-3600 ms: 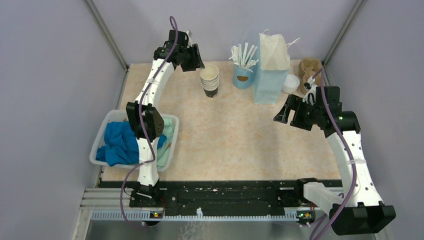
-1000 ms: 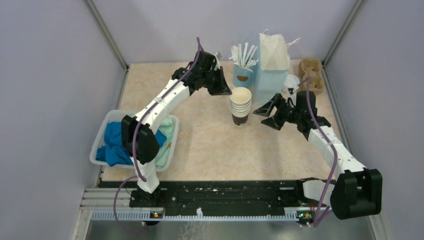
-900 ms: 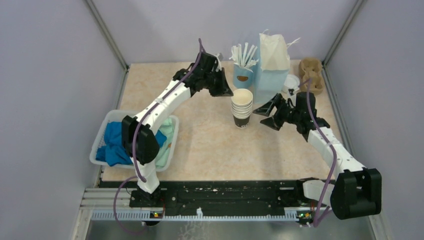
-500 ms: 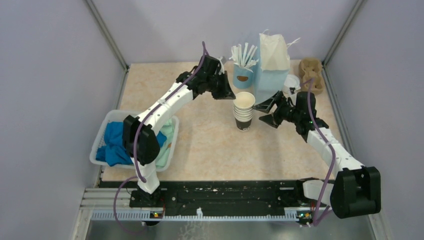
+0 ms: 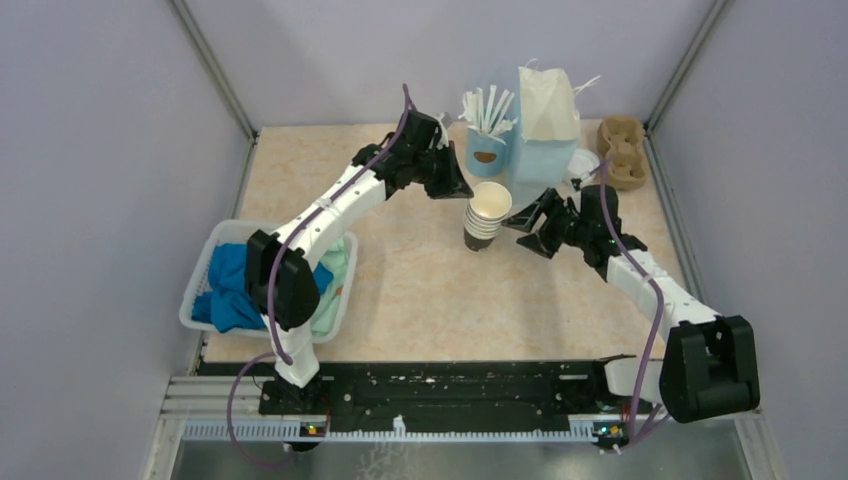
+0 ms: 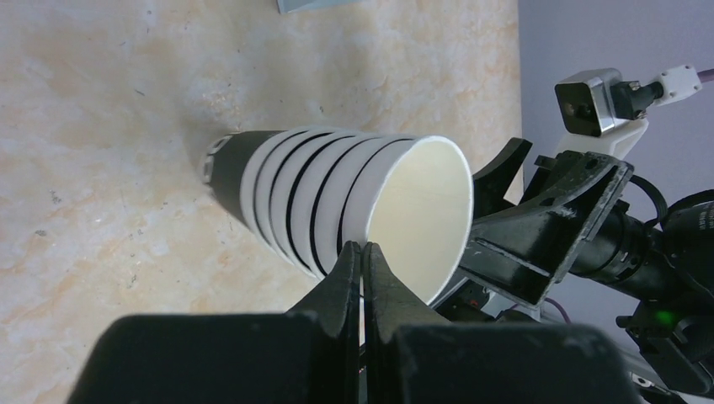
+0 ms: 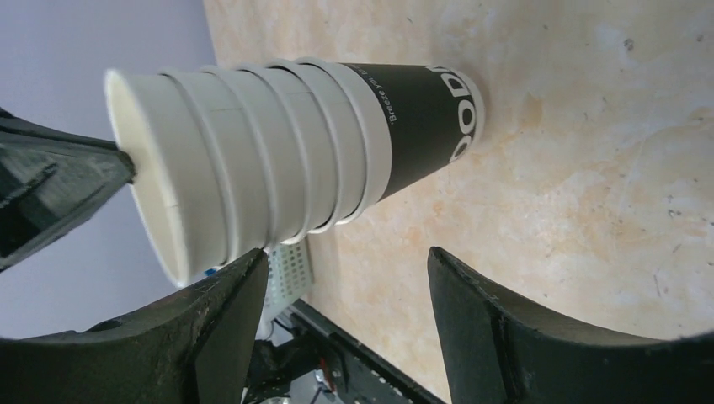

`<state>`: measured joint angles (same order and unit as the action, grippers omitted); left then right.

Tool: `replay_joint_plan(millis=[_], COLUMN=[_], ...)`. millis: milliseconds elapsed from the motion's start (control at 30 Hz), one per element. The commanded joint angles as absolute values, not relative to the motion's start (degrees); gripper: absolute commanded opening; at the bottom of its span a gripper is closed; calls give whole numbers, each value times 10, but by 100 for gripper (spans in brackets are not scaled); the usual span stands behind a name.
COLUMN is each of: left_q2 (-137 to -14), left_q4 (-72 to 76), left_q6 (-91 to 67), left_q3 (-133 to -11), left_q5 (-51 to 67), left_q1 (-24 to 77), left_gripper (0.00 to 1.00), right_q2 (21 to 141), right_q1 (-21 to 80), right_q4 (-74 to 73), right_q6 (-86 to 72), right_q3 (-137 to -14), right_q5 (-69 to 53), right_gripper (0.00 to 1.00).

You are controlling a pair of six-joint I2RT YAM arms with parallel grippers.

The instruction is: Pack the takeout coffee

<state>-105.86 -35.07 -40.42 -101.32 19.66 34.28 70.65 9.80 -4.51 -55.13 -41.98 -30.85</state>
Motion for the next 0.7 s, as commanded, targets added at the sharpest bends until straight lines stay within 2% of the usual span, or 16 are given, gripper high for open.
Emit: replay_joint_plan(millis=[0, 233, 433, 667], left_q2=[-1028, -1011, -1006, -994], left_q4=[-302, -296, -315, -311], left_q6=[-419, -412, -380, -370], left_q3=[-1004, -974, -997, -1010], left_q5=[222, 208, 177, 169], left_q1=[347, 348, 360, 372], left_gripper=[0, 0, 0, 0], right_q2=[709, 711, 666, 628], right_q1=[117, 134, 134, 126], right_q4=[-77, -133, -238, -209], right_q6=[-504, -467, -390, -416], right_q3=[-428, -452, -494, -501], right_q5=[-256, -213, -151, -212], right_gripper=[69, 69, 70, 77])
